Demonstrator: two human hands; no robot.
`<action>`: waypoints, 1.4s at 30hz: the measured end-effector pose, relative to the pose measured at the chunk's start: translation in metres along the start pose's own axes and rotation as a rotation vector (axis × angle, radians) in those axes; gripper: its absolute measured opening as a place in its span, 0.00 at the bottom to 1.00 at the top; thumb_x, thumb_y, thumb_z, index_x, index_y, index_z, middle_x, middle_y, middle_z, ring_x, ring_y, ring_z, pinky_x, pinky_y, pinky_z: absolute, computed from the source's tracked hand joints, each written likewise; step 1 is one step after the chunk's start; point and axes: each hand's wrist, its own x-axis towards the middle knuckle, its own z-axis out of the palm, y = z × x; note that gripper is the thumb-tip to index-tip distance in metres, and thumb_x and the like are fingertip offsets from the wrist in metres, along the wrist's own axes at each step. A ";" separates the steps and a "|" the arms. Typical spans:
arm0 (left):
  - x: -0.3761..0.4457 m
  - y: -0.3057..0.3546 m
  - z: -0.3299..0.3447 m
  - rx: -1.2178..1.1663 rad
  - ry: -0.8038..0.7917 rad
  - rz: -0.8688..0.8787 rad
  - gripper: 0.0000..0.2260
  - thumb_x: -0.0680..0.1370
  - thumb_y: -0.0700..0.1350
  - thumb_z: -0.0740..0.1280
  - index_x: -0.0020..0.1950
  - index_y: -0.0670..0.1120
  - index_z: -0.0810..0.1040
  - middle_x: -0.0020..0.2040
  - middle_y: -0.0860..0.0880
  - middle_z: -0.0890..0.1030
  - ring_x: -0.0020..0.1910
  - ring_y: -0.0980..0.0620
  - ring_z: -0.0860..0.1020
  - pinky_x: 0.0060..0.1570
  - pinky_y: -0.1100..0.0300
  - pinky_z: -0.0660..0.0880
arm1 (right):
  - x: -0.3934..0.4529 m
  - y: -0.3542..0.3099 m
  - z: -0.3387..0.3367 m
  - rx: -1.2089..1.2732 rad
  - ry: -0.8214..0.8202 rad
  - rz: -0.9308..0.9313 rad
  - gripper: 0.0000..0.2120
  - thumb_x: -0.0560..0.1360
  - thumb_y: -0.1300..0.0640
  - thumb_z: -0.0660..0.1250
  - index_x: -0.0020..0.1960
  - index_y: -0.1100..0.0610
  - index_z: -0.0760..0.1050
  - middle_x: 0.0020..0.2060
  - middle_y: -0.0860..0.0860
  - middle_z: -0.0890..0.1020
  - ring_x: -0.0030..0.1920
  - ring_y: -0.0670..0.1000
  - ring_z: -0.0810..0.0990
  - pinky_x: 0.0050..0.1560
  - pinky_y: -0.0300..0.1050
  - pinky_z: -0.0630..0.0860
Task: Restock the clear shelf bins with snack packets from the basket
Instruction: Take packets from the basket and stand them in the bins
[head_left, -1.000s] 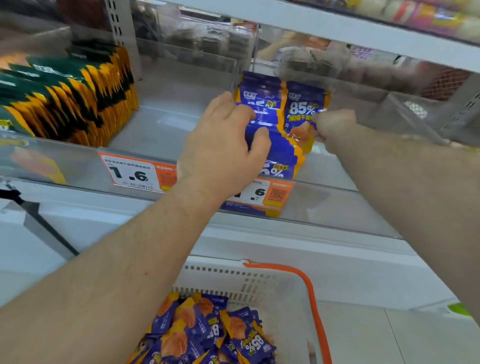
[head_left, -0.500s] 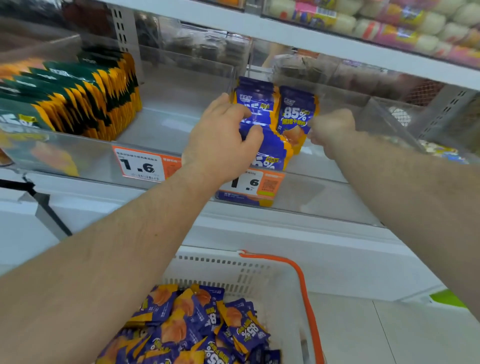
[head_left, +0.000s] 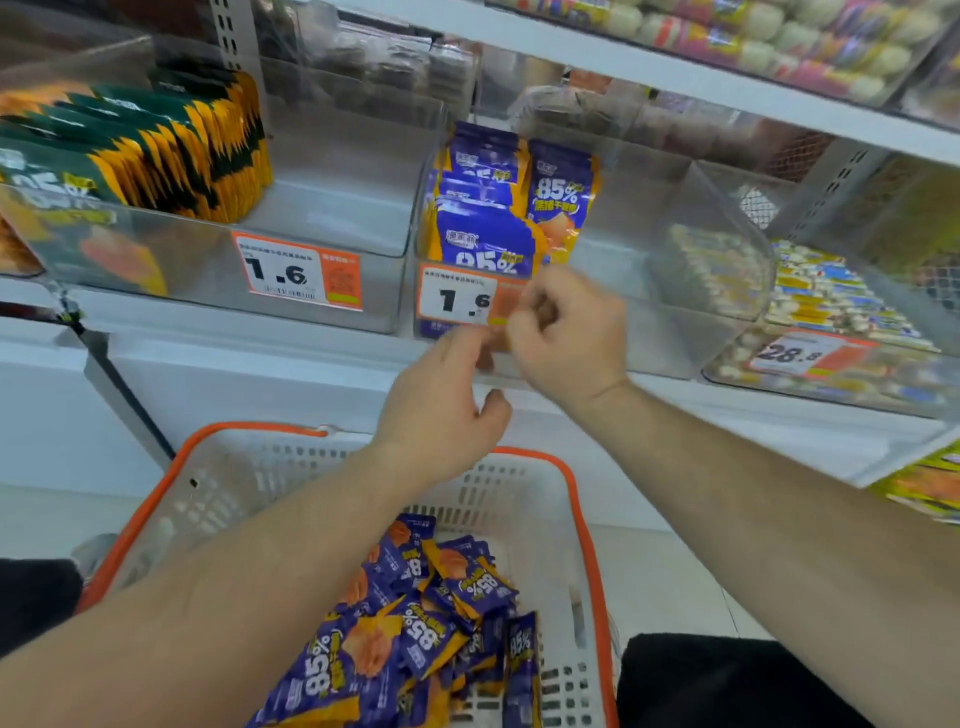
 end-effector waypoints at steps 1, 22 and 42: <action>-0.010 -0.008 0.003 0.013 -0.069 -0.042 0.14 0.73 0.43 0.68 0.57 0.50 0.70 0.42 0.59 0.69 0.39 0.55 0.67 0.38 0.58 0.62 | -0.016 0.001 0.003 -0.024 -0.050 -0.085 0.07 0.65 0.55 0.60 0.32 0.58 0.73 0.27 0.48 0.73 0.29 0.53 0.74 0.31 0.42 0.69; -0.102 -0.127 0.064 0.134 -0.974 -0.607 0.21 0.79 0.46 0.62 0.72 0.49 0.64 0.51 0.48 0.78 0.44 0.46 0.81 0.41 0.44 0.80 | -0.288 0.075 0.089 -0.403 -1.597 0.896 0.41 0.69 0.33 0.68 0.73 0.55 0.61 0.65 0.54 0.74 0.59 0.57 0.76 0.52 0.50 0.76; -0.111 -0.093 0.054 0.227 -0.858 -0.438 0.31 0.73 0.63 0.66 0.71 0.51 0.64 0.67 0.50 0.72 0.62 0.48 0.74 0.58 0.50 0.75 | -0.146 0.004 0.057 -0.004 -1.229 1.260 0.13 0.79 0.59 0.57 0.50 0.65 0.77 0.43 0.58 0.83 0.36 0.56 0.81 0.41 0.46 0.80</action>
